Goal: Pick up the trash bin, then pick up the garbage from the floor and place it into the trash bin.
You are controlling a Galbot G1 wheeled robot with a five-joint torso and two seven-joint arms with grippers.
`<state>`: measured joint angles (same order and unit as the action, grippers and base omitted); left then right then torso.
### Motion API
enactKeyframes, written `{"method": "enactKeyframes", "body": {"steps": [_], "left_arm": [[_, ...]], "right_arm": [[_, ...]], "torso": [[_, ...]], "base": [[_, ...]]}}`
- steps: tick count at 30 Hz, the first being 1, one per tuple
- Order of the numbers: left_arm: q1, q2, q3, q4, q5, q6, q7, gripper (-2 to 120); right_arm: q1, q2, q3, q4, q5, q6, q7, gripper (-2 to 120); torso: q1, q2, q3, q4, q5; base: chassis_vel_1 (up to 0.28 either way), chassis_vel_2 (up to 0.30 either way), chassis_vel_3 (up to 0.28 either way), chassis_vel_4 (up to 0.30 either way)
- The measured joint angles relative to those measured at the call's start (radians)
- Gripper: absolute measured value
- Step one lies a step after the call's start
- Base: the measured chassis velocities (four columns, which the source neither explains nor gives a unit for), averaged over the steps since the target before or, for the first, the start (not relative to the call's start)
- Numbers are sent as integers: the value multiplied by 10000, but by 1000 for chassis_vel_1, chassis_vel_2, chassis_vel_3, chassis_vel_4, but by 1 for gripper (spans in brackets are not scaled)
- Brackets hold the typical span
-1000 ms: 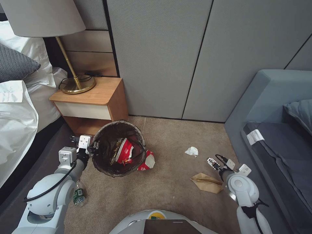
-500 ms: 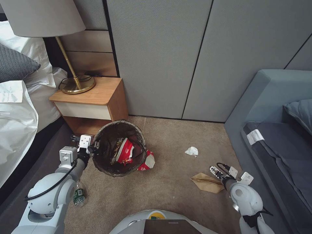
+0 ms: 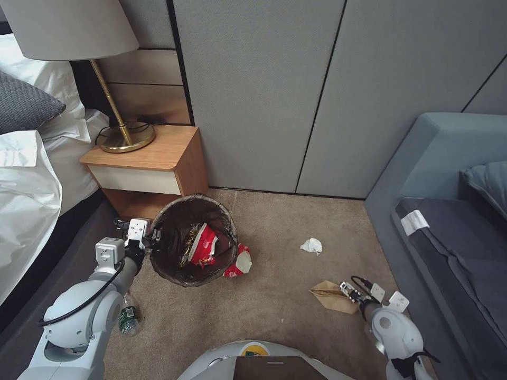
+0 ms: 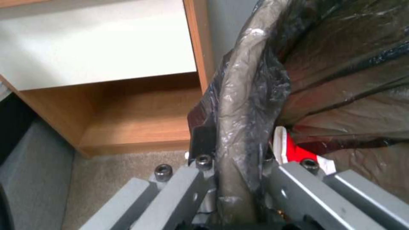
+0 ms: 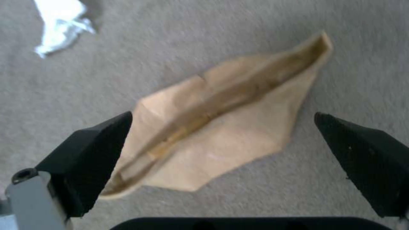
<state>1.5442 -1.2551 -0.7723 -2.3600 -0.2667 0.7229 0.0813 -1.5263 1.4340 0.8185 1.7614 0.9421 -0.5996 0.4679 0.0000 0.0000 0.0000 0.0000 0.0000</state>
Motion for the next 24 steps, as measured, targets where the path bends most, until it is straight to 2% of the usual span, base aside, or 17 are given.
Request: {"method": "enactKeyframes", "body": {"steps": [13, 24], "left_arm": [[-24, 0, 64, 38, 40, -15, 64, 0], [32, 0, 24, 33, 57, -49, 107, 0]], "right_arm": [[-15, 276, 180, -424, 231, 309, 173, 100], [222, 561, -65, 154, 326, 189, 492, 100]], "torso": [[0, 0, 0, 0, -1], [0, 0, 0, 1, -1]], "base": [[0, 0, 0, 0], [0, 0, 0, 0]]}}
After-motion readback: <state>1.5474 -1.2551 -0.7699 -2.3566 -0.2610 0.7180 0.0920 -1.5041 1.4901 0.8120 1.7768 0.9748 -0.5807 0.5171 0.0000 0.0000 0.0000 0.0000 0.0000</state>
